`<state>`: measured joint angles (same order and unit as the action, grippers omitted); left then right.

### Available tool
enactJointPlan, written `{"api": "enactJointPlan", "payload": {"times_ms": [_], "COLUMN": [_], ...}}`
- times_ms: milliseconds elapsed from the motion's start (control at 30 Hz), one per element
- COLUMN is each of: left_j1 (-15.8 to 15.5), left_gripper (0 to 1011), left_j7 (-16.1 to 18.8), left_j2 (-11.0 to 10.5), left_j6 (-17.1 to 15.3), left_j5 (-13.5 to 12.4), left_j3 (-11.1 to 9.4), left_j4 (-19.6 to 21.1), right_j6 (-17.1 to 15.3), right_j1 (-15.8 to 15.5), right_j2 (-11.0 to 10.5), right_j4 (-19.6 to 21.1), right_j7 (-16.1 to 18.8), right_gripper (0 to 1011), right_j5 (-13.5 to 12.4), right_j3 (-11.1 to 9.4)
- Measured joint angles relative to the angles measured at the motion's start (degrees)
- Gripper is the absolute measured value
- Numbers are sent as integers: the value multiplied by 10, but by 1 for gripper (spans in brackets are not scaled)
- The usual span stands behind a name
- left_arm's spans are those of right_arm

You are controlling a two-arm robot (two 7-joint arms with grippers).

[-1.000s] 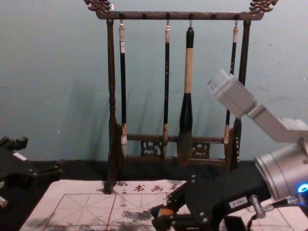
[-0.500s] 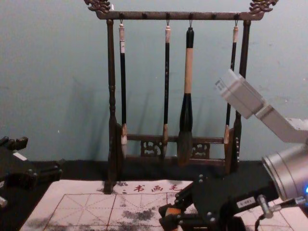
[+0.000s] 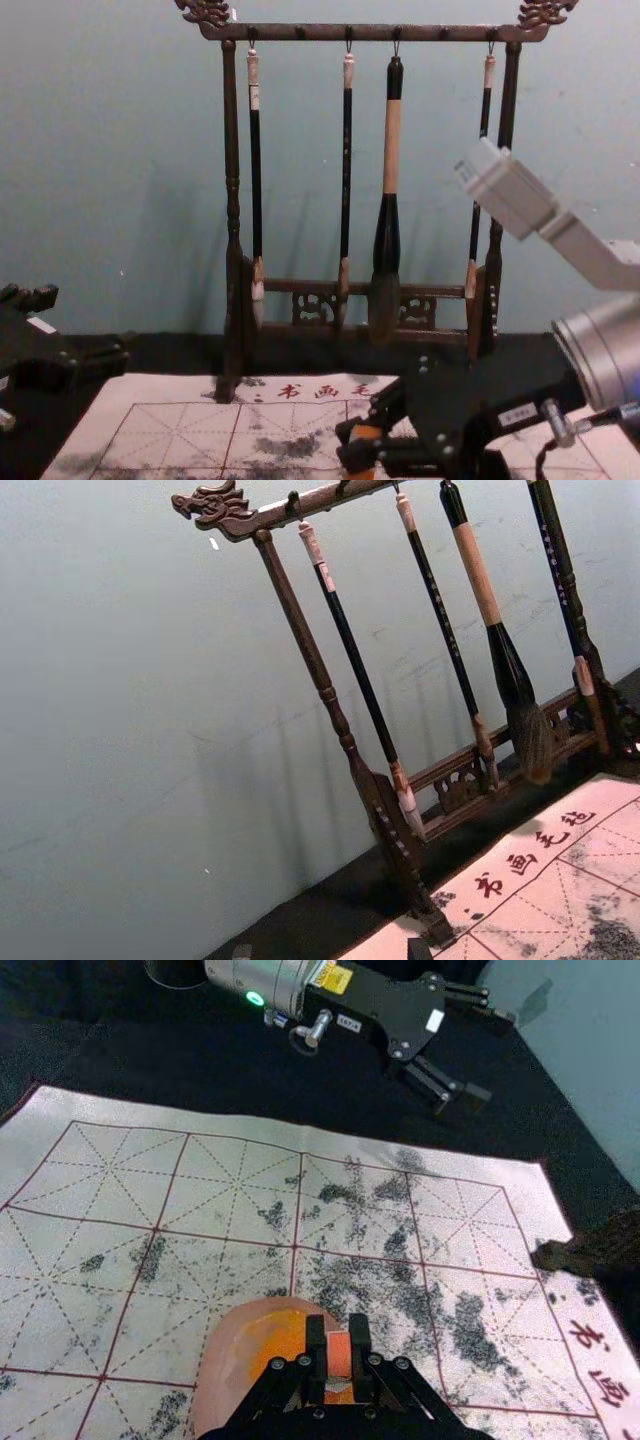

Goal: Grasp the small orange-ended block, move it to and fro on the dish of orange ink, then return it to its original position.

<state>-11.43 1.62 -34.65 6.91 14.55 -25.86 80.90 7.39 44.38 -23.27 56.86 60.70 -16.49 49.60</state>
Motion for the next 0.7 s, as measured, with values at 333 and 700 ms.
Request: {"api": "enactJointPlan", "payload": {"times_ms": [333, 700], "left_j1": [0, 0], "left_gripper": [1001, 1001], "left_j7": [0, 0], "left_j2": [0, 0], "left_j6": [0, 0], "left_j5": [0, 0], "left_j3": [0, 0], "left_j4": [0, 0], "right_j6": [-6, -20], "right_j1": [-7, -29], "right_j2": [-19, -62], "right_j4": [46, 122], "right_j7": [-10, -32], "right_gripper": [133, 133], "right_j5": [-4, -18], "right_j3": [-8, -25]}}
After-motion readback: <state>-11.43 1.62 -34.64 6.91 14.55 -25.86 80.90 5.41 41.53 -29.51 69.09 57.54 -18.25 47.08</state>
